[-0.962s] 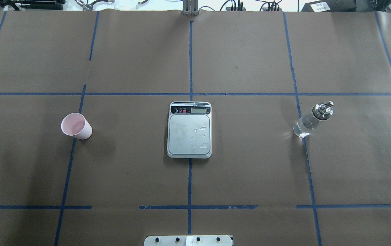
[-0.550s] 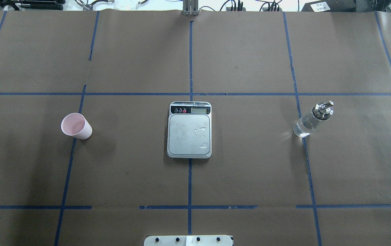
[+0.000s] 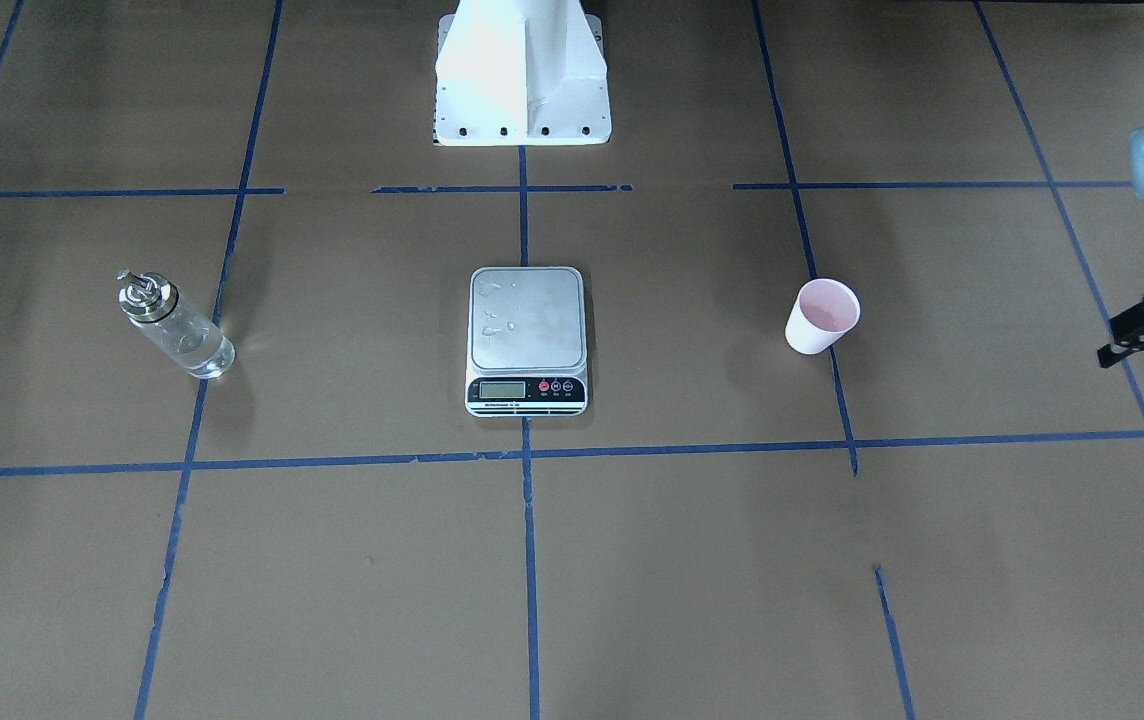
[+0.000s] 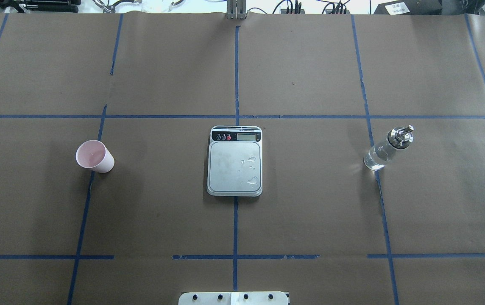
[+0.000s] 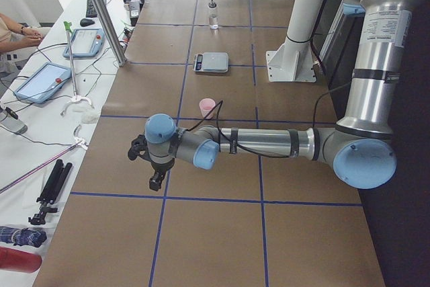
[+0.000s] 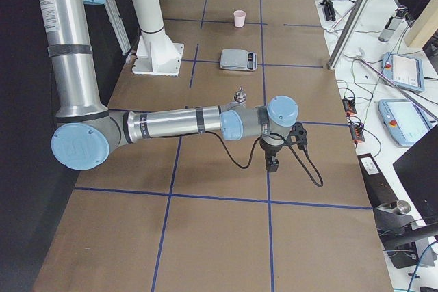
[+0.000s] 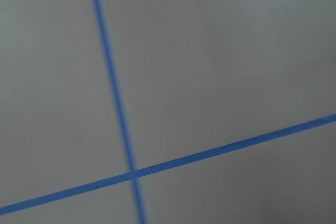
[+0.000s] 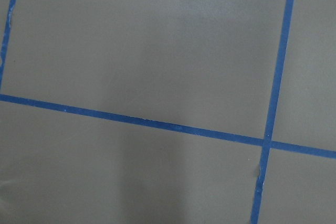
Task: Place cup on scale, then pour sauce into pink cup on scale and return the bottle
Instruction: 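Reach the left gripper down to the pink cup and grasp it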
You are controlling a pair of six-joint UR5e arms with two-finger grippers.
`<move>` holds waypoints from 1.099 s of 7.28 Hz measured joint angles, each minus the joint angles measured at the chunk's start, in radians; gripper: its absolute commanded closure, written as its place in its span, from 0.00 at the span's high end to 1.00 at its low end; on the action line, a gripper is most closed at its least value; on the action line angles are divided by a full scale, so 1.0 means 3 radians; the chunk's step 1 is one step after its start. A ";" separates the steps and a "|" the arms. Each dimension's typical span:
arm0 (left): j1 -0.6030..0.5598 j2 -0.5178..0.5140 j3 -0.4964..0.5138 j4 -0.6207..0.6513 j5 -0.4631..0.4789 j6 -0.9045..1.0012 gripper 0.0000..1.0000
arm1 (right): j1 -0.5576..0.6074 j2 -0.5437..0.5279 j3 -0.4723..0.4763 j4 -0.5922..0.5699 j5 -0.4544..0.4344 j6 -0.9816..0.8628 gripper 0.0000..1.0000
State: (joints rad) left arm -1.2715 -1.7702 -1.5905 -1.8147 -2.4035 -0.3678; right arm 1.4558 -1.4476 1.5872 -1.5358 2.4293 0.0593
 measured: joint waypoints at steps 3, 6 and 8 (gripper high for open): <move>0.0962 -0.0029 -0.0595 -0.0015 0.0239 -0.1449 1.00 | -0.0002 -0.0020 -0.0023 0.0009 0.0019 0.0006 1.00; 0.1221 0.0195 -0.0733 -0.0263 0.0469 -0.1829 1.00 | -0.0009 -0.0042 -0.0026 0.0015 0.0020 -0.0016 1.00; 0.1257 0.0225 -0.0680 -0.0317 0.0490 -0.1853 0.98 | -0.0010 -0.0057 -0.0021 0.0015 0.0025 -0.0024 1.00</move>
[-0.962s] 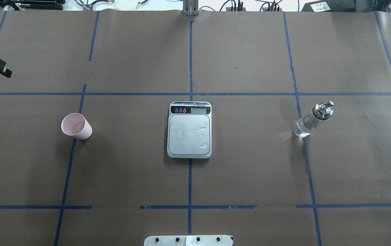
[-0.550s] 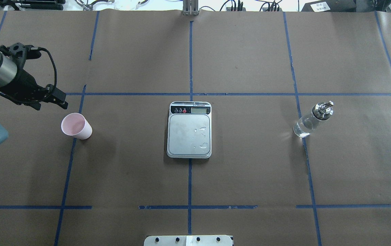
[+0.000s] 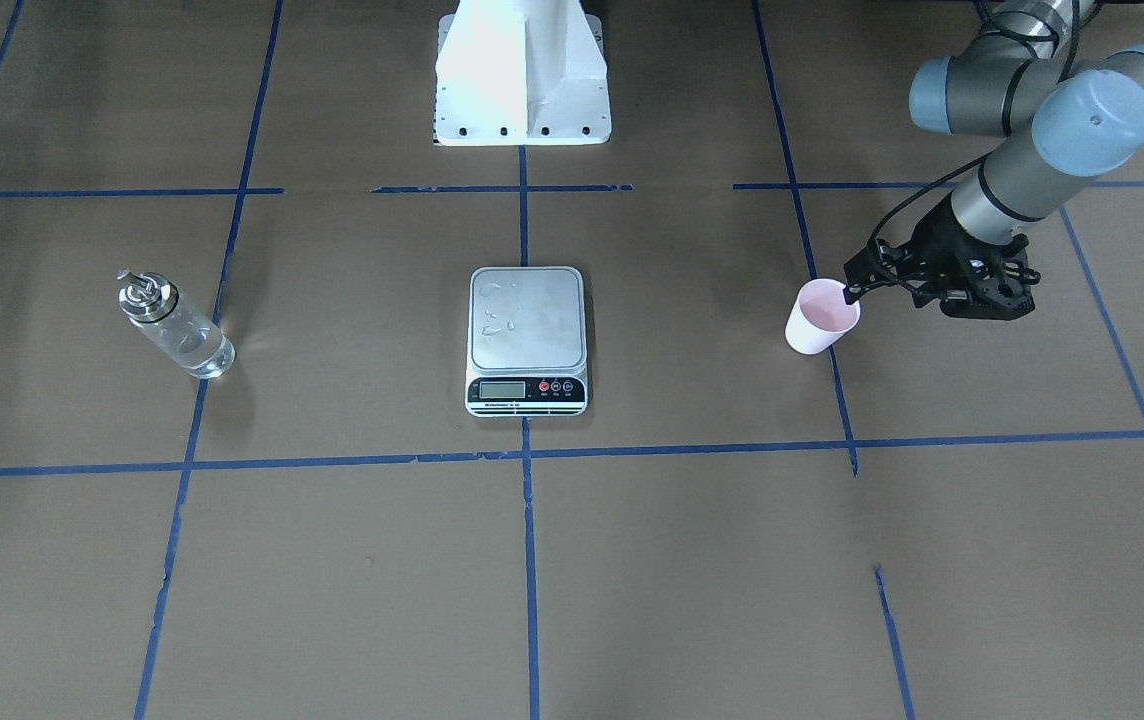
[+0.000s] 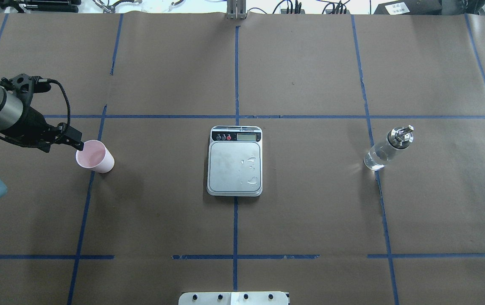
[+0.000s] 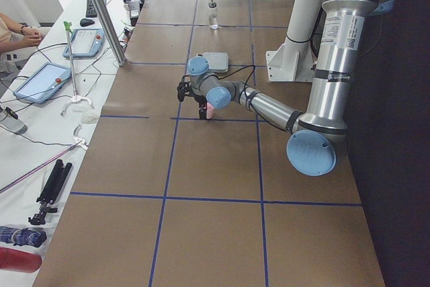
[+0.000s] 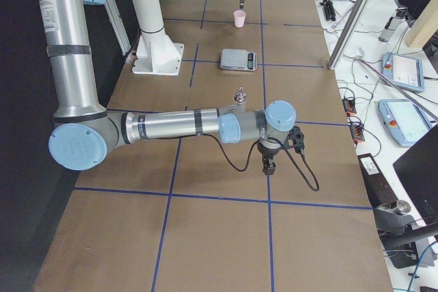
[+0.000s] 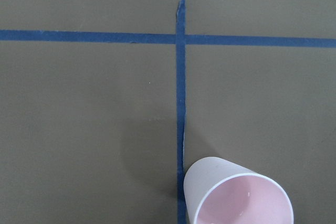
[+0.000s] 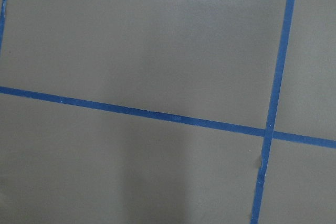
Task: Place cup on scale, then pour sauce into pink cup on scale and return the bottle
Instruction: 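Reach the left gripper down to the pink cup and grasp it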
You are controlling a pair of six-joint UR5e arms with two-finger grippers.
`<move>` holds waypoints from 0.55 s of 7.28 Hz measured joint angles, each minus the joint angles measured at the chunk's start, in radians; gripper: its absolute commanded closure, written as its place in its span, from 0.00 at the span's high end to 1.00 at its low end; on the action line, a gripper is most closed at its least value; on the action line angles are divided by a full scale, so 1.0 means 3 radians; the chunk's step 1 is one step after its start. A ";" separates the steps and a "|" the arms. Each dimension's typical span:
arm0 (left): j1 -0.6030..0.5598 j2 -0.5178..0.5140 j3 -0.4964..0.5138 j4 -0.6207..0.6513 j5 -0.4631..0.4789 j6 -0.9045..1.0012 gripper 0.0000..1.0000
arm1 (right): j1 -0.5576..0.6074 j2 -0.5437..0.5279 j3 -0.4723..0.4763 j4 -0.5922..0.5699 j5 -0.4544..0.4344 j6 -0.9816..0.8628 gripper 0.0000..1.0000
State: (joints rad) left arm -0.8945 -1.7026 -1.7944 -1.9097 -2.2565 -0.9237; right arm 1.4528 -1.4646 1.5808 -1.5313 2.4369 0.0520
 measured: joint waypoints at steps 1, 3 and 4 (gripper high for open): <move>0.0024 -0.0007 0.0047 -0.0006 0.0003 0.0000 0.92 | 0.0000 -0.0007 0.0000 0.0001 0.0001 -0.0003 1.00; 0.0095 -0.0022 0.0099 -0.0011 0.0000 0.0004 0.72 | 0.0000 -0.0019 0.0000 0.0001 0.0002 -0.0004 1.00; 0.0129 -0.0026 0.0108 -0.0014 -0.0004 0.0008 0.39 | -0.0002 -0.0029 0.0000 0.0001 0.0003 -0.0004 1.00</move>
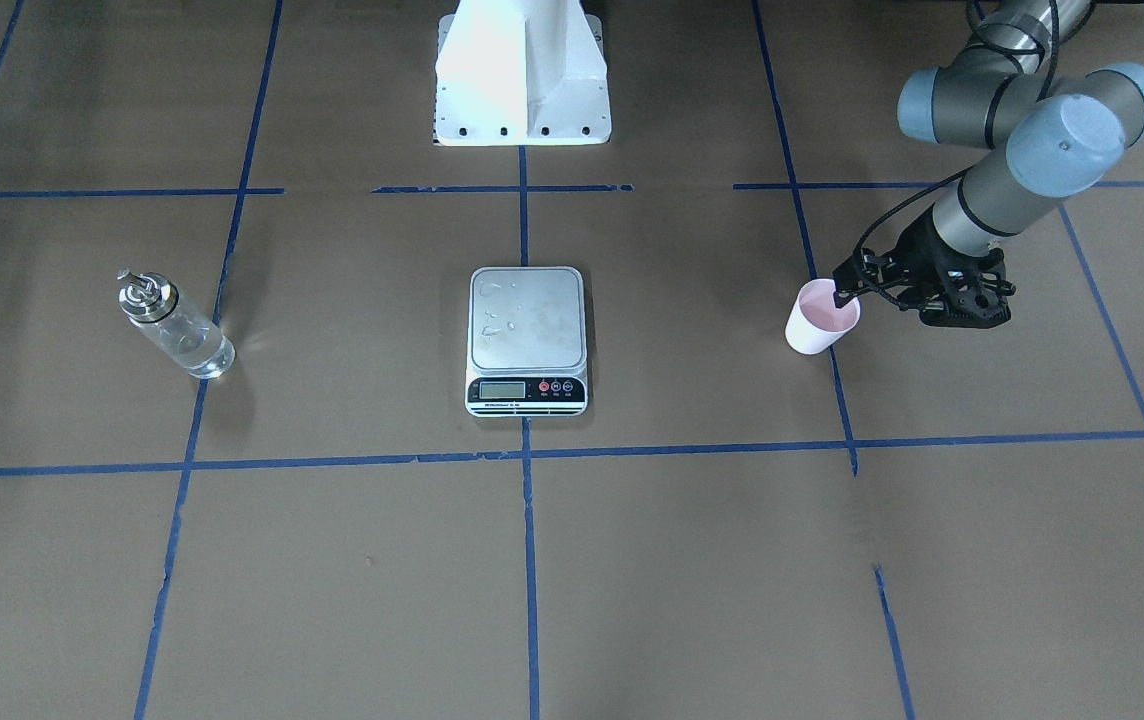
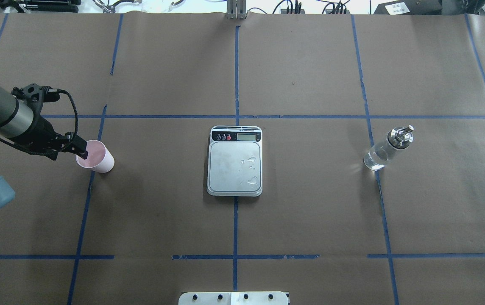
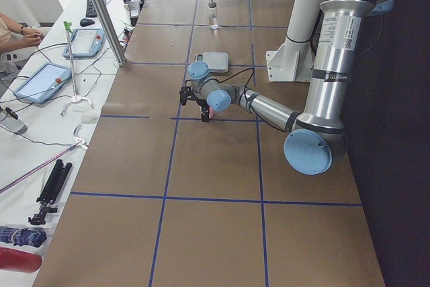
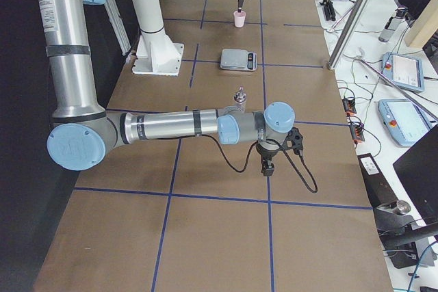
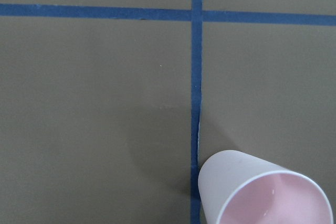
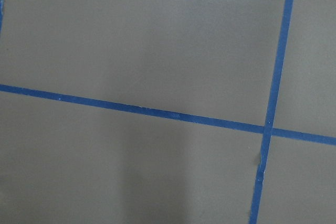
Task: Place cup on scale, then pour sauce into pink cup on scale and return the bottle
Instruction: 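Reach the left gripper down to the pink cup and grasp it, then carry the pink cup with the left gripper onto the scale and lower it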
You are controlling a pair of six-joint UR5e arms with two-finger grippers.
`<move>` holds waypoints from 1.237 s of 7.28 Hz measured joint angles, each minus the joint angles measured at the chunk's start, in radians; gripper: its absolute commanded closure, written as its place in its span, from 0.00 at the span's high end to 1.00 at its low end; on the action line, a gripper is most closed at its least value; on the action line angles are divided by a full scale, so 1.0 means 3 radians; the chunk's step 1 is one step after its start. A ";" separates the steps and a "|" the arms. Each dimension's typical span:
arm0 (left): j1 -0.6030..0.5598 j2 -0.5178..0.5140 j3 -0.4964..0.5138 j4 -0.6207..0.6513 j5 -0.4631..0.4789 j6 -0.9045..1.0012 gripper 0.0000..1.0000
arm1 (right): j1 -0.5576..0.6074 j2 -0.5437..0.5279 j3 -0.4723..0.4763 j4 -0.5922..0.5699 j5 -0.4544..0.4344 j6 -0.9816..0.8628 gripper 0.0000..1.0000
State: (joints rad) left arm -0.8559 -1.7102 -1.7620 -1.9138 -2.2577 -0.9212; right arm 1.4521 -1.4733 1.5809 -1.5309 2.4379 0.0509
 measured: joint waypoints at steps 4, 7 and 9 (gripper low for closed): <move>0.0143 -0.0097 0.0023 0.0017 -0.0012 0.0008 0.00 | 0.0000 -0.0008 -0.0004 0.0000 0.0004 0.0004 1.00; 0.0133 -0.0285 -0.0112 0.0098 -0.0014 -0.0073 0.00 | 0.0000 -0.0008 -0.0003 0.0000 0.0061 0.0009 1.00; 0.0203 -0.0894 -0.0115 0.0636 0.0022 -0.0464 0.00 | -0.0001 -0.0008 0.0001 0.0001 0.0128 0.0009 1.00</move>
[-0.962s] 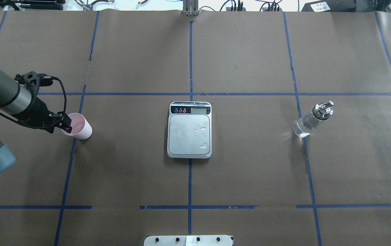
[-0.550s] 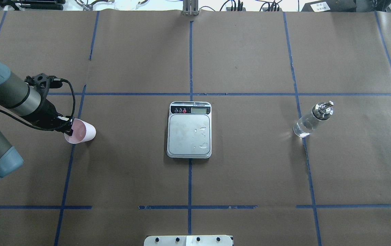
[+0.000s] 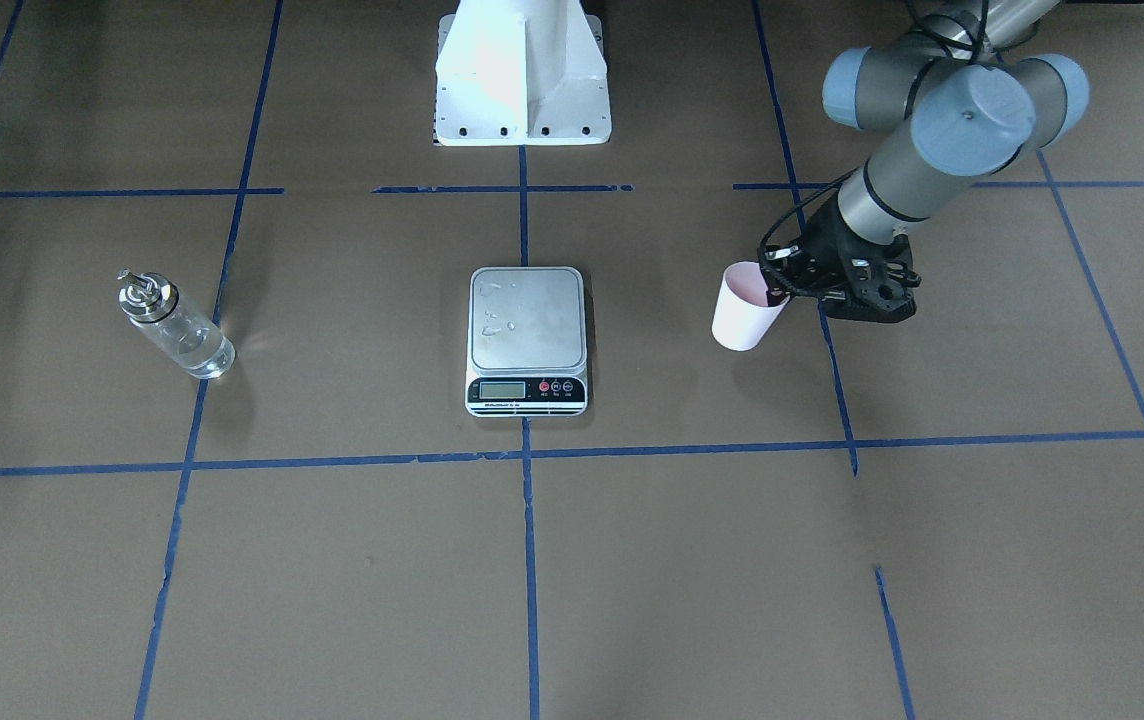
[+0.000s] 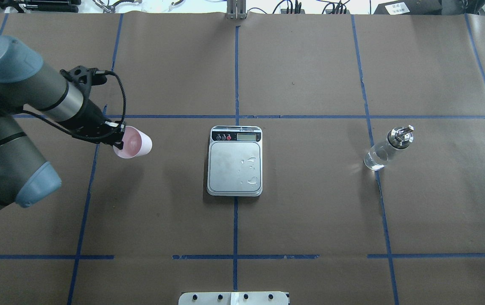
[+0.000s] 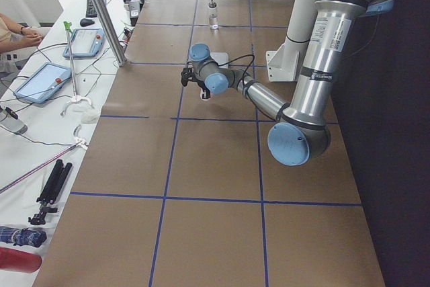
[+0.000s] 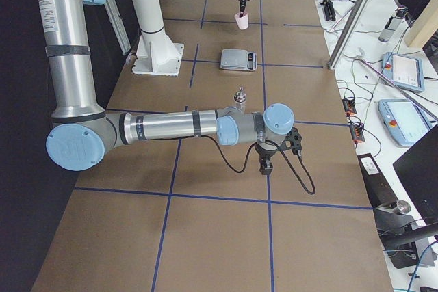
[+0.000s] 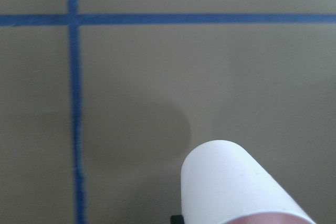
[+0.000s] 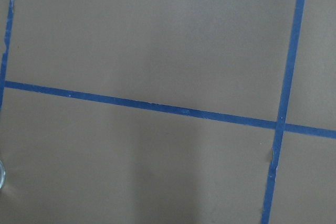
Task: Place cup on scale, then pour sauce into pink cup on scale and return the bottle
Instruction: 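Carry the pink cup with the left gripper onto the scale and lower it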
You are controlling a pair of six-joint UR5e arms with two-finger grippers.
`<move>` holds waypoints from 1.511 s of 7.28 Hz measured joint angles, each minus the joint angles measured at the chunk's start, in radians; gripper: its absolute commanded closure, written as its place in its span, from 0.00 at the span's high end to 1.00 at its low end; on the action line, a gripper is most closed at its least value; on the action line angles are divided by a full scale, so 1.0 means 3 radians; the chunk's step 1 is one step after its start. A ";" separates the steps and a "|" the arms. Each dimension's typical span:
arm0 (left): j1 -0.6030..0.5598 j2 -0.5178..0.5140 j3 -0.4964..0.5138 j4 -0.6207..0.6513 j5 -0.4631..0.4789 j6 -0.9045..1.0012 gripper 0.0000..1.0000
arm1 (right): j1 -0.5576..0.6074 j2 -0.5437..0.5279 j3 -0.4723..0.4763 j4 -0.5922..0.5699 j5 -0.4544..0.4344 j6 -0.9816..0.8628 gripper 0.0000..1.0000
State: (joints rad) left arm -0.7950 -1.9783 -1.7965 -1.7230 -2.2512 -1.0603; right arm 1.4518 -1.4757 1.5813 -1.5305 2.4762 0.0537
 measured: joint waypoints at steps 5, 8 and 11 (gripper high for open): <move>0.0467 -0.1037 0.0349 0.0705 0.0129 -0.0724 0.00 | -0.0028 -0.0008 -0.0009 -0.0001 0.0014 0.0009 1.00; 0.0582 -0.1436 0.0833 0.0644 0.0107 -0.1020 0.00 | -0.0033 -0.0035 -0.0009 0.0000 0.0086 0.0012 1.00; 0.0662 -0.1466 0.0948 0.0520 0.0105 -0.1175 0.04 | -0.0033 -0.0064 -0.0003 0.0000 0.0134 0.0018 1.00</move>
State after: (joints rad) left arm -0.5964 -2.4182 -1.5121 -1.5669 -2.2197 -1.4128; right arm 1.4419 -1.4950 1.5805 -1.5304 2.5165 0.0591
